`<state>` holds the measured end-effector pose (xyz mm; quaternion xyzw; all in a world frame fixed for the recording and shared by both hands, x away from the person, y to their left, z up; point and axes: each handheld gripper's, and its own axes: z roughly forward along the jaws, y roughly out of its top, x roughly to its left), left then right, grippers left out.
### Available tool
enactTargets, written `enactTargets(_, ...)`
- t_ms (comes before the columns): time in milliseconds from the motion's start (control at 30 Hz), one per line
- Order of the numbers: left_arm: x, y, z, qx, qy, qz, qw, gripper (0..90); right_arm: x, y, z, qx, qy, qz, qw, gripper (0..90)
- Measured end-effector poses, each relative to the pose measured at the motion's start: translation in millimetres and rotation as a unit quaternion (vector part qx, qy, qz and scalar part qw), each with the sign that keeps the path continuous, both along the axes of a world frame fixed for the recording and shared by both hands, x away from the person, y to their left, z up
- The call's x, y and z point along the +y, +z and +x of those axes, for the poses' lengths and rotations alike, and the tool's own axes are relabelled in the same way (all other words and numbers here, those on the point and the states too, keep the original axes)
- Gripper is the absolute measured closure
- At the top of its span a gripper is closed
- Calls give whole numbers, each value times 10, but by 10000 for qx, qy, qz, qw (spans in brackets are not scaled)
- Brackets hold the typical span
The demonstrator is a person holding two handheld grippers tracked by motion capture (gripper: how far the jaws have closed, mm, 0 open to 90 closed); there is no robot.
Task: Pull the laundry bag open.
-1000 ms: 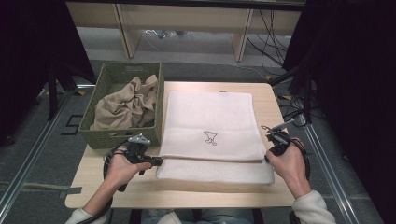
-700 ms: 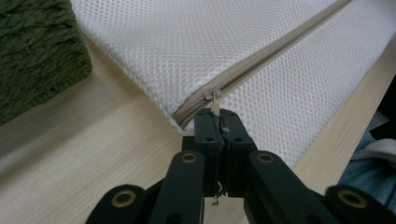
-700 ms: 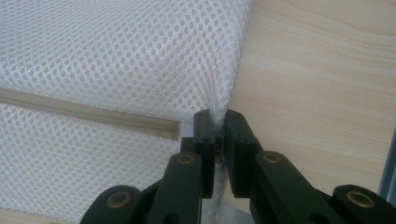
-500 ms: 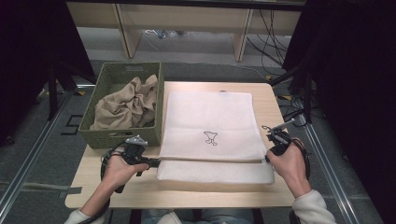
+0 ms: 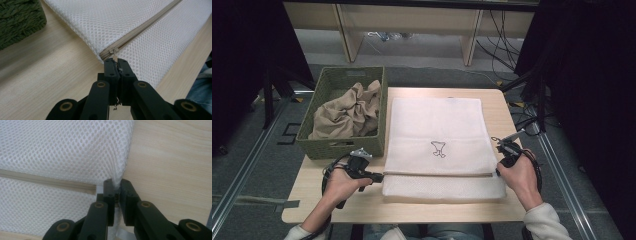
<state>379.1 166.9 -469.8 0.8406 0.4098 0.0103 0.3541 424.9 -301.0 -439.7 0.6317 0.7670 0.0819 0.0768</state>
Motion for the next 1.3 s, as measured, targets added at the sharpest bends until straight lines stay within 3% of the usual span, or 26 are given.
enactTargets(67,-9,-19,10,13,-58,90,9999,864,10,-20,1,-17,34,27,10000,831)
enactTargets(133,-18,-41,25,94,-208,309,9993,864,33,-28,-7,170,-59,65,9998,813)
enactTargets(167,-17,-53,32,98,-283,360,9989,864,32,-24,-12,286,58,188,9994,806)
enactTargets(300,-52,-120,33,136,-227,512,9983,864,34,-58,-1,386,209,104,9990,759)
enactTargets(333,-54,-131,38,139,-259,574,9979,863,50,-47,-4,388,88,118,9991,741)
enactTargets(433,-67,-164,44,171,-290,637,9974,863,39,0,-20,71,114,208,9997,704)
enactTargets(467,-68,-173,48,173,-312,656,9972,863,22,23,-17,-8,241,216,9995,694)
enactTargets(533,-74,-194,54,195,-304,659,9972,862,29,74,-29,-198,118,239,9994,684)
enactTargets(567,-76,-198,56,198,-298,666,9971,862,14,108,-42,-290,266,344,9986,681)
enactTargets(600,-82,-198,56,190,-299,691,9970,862,37,142,-57,-240,127,383,9989,674)
enactTargets(700,-91,-193,60,157,-317,713,9968,860,29,145,-49,-487,195,229,9984,669)
enactTargets(767,-100,-186,59,137,-326,728,9967,858,41,157,-55,-491,168,285,9982,665)
enactTargets(800,-108,-179,55,130,-303,734,9968,852,58,186,-75,-347,134,462,9982,665)
enactTargets(833,-113,-164,57,103,-360,773,9963,848,59,188,-75,-347,145,462,9982,666)
enactTargets(1000,-148,-48,51,3,-316,643,9974,810,88,184,-77,-434,171,421,9980,660)
enactTargets(1033,-187,-31,42,-31,-171,451,9988,809,90,193,-82,-396,213,492,9978,658)
enactTargets(1067,-189,-5,54,-53,-297,535,9981,806,93,191,-80,-396,238,500,9977,655)
enactTargets(1100,-236,-2,50,-45,-173,381,9991,805,98,184,-79,-418,229,458,9978,653)
enactTargets(1133,-226,17,73,-24,-420,555,9976,806,100,189,-82,-391,261,516,9976,652)
enactTargets(1167,-277,-4,60,-26,-211,326,9992,807,109,192,-83,-358,227,531,9977,652)
enactTargets(1200,-259,7,88,-17,-475,527,9975,808,117,190,-90,-354,178,543,9977,651)
enactTargets(1300,-325,-24,106,-14,-451,349,9984,807,105,186,-82,-394,283,507,9975,650)
